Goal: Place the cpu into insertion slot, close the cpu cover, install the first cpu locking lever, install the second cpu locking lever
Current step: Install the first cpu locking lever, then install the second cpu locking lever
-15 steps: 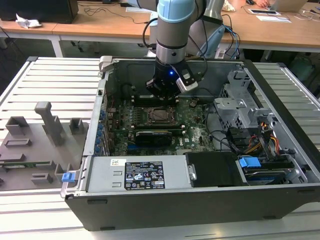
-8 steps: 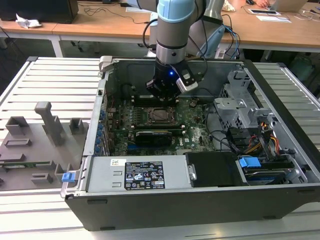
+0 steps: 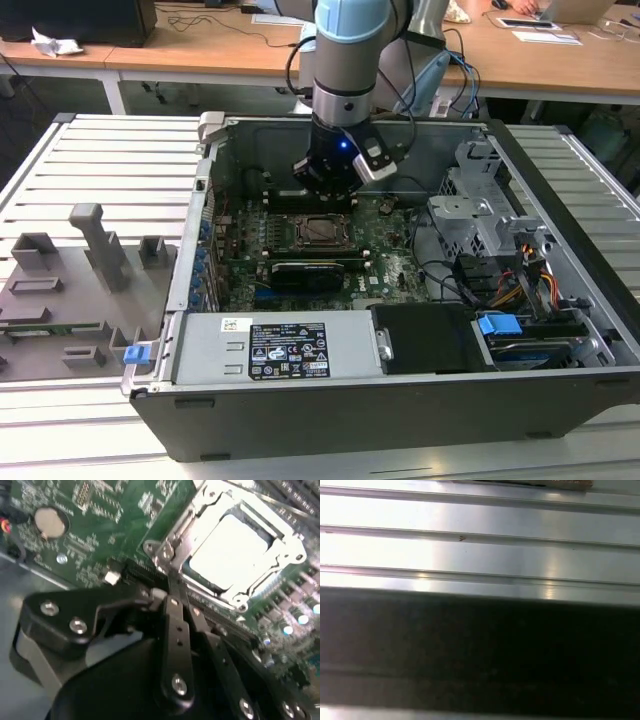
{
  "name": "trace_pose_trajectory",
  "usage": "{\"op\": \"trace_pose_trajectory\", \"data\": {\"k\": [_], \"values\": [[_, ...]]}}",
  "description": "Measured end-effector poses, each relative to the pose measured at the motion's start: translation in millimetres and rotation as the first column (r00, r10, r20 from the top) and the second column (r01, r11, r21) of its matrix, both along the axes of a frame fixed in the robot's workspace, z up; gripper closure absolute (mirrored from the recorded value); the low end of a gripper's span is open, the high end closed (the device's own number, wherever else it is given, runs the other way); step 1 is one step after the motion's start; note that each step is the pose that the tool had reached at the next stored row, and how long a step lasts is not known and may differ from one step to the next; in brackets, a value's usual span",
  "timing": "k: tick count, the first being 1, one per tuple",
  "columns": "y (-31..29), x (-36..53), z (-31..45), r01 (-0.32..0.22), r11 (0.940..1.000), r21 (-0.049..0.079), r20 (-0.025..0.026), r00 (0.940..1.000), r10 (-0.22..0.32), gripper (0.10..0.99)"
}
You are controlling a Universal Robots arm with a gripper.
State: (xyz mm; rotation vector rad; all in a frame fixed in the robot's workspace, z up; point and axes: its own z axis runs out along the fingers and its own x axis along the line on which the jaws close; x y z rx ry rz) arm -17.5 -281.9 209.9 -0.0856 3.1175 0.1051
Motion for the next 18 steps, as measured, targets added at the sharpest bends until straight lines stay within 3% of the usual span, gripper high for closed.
{"op": "trace_pose_trajectory", "data": {"k": [1, 2, 18], "values": [[0.0, 0.0, 6.2, 0.000, 1.0000, 0.000, 0.0000, 1.0000, 0.000, 0.980], [-0.3, 0.1, 6.7, 0.000, 1.0000, 0.000, 0.0001, 1.0000, 0.000, 0.980], [-17.8, 0.0, 6.8, 0.000, 1.0000, 0.000, 0.0000, 1.0000, 0.000, 0.980]]}}
